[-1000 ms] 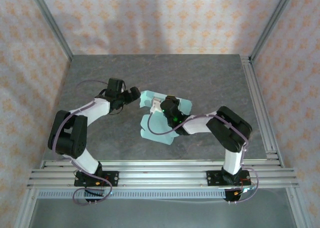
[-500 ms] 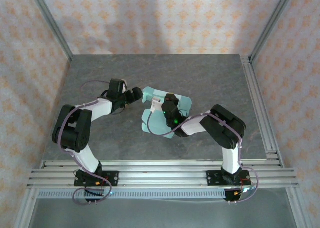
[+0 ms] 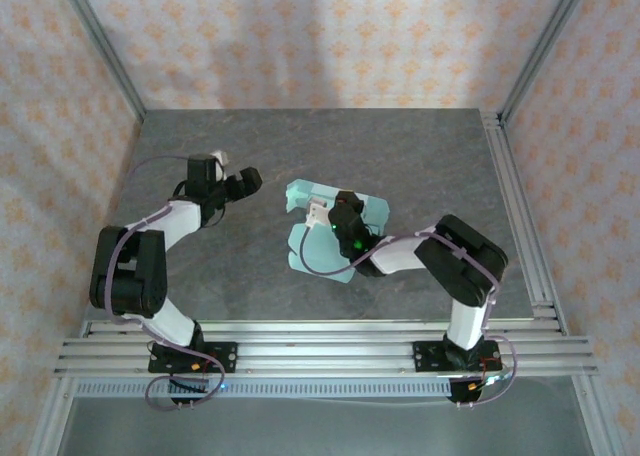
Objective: Fold the paper box
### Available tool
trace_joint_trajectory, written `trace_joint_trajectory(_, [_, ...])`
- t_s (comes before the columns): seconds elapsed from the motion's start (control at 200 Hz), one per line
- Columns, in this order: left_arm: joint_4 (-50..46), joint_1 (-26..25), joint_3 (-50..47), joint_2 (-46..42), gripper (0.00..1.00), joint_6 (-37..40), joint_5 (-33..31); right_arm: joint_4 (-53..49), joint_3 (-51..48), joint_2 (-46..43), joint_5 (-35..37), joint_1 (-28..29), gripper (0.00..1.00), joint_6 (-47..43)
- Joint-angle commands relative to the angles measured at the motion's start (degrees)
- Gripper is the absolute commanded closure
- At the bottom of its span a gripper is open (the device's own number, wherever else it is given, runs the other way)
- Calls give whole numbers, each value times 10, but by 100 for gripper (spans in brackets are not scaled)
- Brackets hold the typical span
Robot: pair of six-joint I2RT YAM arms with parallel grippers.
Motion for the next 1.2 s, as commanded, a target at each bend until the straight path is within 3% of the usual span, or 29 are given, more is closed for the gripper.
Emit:
trace_joint_trajectory(0.0, [-46, -21, 20, -7, 0, 132, 44, -17, -12, -21, -14, 5, 100, 13])
trace_joint_trajectory(0.175, [-71, -24, 53, 9, 0, 213, 118, -13, -20, -25, -19, 5, 100, 15])
trace_joint_trajectory(0.33, [-162, -29, 106, 34, 3, 274, 78, -23, -22, -30, -27, 3, 100, 23])
trace_joint_trajectory(0.581, [-228, -38, 200, 101, 27, 257, 126, -39, -19, -35, -41, 2, 100, 41])
trace_joint_trajectory(0.806, [-274, -52, 207, 105, 28, 372, 118, -69, -13, -52, -49, 0, 100, 74])
trace_joint_trajectory(1.041, [-319, -65, 245, 141, 28, 402, 246, -83, -10, -52, -46, -2, 100, 89])
trace_joint_trajectory(1.191, [-385, -83, 283, 166, 28, 449, 270, -99, -3, -56, -49, -5, 100, 102])
